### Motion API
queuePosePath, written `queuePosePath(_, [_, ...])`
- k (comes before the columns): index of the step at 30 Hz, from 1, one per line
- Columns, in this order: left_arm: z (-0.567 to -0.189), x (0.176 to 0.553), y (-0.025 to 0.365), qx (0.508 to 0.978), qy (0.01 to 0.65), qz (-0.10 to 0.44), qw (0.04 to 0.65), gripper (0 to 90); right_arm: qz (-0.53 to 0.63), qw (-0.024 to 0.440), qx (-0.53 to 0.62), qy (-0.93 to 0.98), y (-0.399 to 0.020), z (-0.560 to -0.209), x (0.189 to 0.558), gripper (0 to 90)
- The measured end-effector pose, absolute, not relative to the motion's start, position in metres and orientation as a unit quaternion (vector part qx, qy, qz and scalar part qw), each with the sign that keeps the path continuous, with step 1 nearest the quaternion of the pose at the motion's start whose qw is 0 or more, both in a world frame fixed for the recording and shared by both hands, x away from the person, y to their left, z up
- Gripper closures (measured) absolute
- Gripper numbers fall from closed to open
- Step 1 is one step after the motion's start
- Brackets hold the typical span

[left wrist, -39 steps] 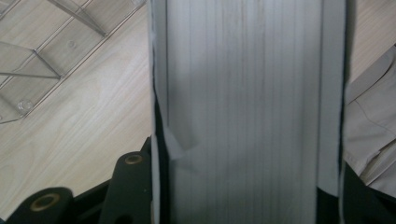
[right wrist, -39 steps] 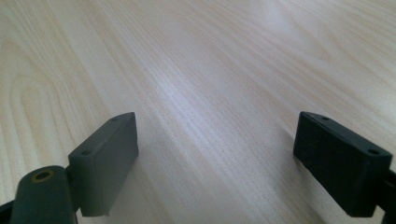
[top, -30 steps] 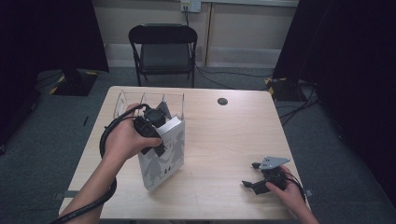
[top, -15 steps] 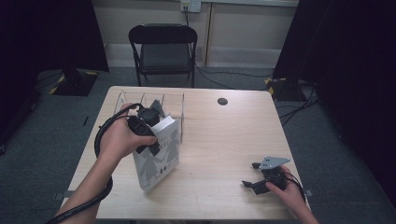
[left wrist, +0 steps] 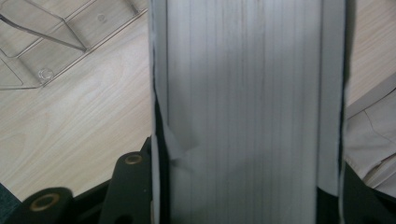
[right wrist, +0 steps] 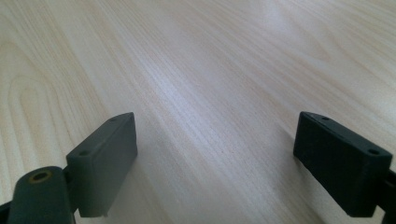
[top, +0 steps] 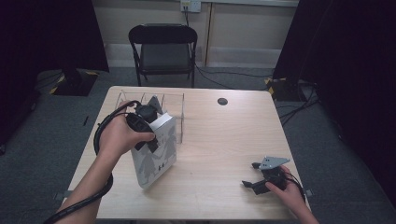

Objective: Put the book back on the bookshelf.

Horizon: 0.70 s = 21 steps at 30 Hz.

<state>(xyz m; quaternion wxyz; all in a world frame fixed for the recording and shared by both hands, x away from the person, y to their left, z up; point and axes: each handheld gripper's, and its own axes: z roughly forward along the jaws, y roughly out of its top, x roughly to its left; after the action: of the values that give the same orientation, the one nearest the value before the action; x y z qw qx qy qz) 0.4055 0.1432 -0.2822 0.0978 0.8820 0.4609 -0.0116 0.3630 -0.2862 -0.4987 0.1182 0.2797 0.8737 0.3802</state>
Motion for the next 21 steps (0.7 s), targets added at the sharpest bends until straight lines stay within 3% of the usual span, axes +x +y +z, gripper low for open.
queuePosePath(21, [-0.284, 0.421, 0.14, 0.868, 0.486, -0.009, 0.099, 53.1, 0.38, 0.119, 0.279, 0.874, -0.286, -0.499, 0.363, 12.8])
